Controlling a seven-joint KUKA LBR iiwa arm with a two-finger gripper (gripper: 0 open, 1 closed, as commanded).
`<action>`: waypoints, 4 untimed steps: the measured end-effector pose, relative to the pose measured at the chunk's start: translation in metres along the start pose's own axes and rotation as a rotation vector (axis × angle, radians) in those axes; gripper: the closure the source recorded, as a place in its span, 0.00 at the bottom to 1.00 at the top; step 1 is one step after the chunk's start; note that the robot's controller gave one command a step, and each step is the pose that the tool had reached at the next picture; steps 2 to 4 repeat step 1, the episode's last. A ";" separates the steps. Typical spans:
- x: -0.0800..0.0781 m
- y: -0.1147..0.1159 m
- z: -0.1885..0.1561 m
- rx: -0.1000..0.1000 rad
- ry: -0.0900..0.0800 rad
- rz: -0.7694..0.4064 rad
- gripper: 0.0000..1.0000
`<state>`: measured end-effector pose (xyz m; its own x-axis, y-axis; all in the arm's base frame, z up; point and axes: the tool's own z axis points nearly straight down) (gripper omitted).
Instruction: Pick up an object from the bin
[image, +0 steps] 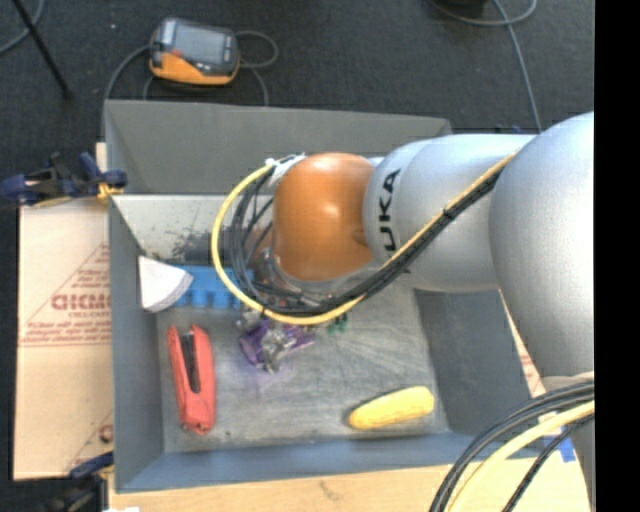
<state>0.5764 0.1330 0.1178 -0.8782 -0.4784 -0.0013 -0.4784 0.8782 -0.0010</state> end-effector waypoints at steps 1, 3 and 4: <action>-0.001 -0.001 -0.012 0.002 -0.005 0.002 1.00; -0.001 -0.001 -0.012 0.002 -0.005 0.002 1.00; -0.001 -0.001 -0.012 0.002 -0.005 0.002 1.00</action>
Offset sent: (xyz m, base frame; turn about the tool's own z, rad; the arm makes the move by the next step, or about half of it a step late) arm 0.0001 0.0001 0.0066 0.0000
